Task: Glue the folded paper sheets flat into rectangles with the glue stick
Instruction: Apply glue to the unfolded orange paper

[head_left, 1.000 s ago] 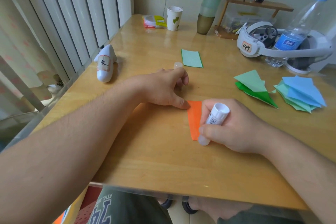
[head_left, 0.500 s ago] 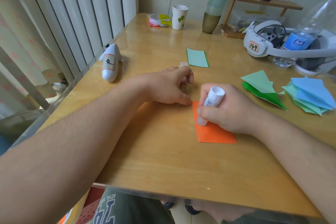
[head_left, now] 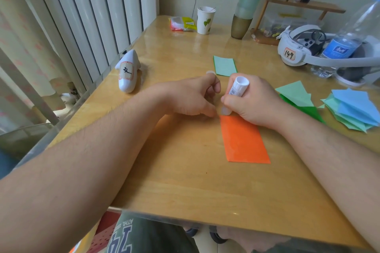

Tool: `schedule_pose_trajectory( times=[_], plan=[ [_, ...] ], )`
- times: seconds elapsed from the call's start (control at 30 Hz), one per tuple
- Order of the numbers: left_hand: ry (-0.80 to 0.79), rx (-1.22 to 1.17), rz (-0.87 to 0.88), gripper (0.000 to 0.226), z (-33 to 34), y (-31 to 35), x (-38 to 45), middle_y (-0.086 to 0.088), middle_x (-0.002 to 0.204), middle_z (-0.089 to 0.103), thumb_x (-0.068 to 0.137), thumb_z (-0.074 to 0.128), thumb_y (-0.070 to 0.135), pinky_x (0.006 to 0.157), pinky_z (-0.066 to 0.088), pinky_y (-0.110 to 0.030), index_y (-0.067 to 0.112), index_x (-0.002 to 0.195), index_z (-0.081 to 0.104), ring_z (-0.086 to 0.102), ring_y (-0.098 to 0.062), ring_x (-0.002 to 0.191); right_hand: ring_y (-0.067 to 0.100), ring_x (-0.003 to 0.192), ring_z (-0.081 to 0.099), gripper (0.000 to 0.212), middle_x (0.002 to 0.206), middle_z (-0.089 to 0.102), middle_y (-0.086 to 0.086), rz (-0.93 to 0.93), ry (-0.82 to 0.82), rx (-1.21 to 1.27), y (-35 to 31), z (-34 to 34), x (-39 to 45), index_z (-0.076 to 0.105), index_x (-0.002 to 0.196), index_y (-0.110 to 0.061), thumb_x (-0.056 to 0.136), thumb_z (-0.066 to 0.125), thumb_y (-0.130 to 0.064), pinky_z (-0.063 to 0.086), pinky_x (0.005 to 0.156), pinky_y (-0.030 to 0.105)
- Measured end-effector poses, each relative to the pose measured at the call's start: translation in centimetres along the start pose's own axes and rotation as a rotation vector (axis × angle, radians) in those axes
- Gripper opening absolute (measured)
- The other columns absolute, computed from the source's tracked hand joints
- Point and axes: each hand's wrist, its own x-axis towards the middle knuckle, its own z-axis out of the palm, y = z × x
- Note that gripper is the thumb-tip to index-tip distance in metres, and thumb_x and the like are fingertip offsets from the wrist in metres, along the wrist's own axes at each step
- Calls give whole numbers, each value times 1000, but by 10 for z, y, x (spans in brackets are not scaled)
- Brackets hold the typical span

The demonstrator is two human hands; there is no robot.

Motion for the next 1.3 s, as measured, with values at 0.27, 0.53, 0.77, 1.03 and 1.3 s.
schedule_pose_trajectory(
  times=[0.27,0.53,0.77,1.03,1.3],
  plan=[
    [35,56,1,34,1,-1,2,11,93,52,86,73,18,69,40,-26,28,109,51,49,-10,78,21,78,66,20,73,75,-1,0,-53,12,-9,3,-14,61,77,-12,71,69,-29,56,71,44],
    [72,229,43,42,5,-1,2,14,104,50,84,78,42,81,40,-28,31,112,50,47,-10,94,23,77,66,21,72,75,-1,-14,-138,46,-10,1,-40,59,74,-14,66,67,-32,55,71,48],
    [81,294,24,44,6,-1,2,16,108,48,84,77,47,94,40,-33,34,114,48,44,-16,109,32,80,66,23,75,72,8,-65,-171,94,-10,0,-67,57,75,-14,68,68,-33,56,72,50],
    [81,303,21,45,6,-1,0,23,105,45,83,78,50,102,42,-37,35,112,46,45,-17,111,13,63,60,8,65,73,-2,-63,-159,283,-9,-11,-76,61,69,-16,71,66,-22,46,60,29],
    [65,185,18,43,3,1,-1,16,106,50,84,80,38,88,44,-29,32,113,49,49,-10,99,13,63,58,14,63,73,-2,-81,-124,271,-7,-5,-68,59,69,-16,70,67,-27,42,59,32]
  ],
)
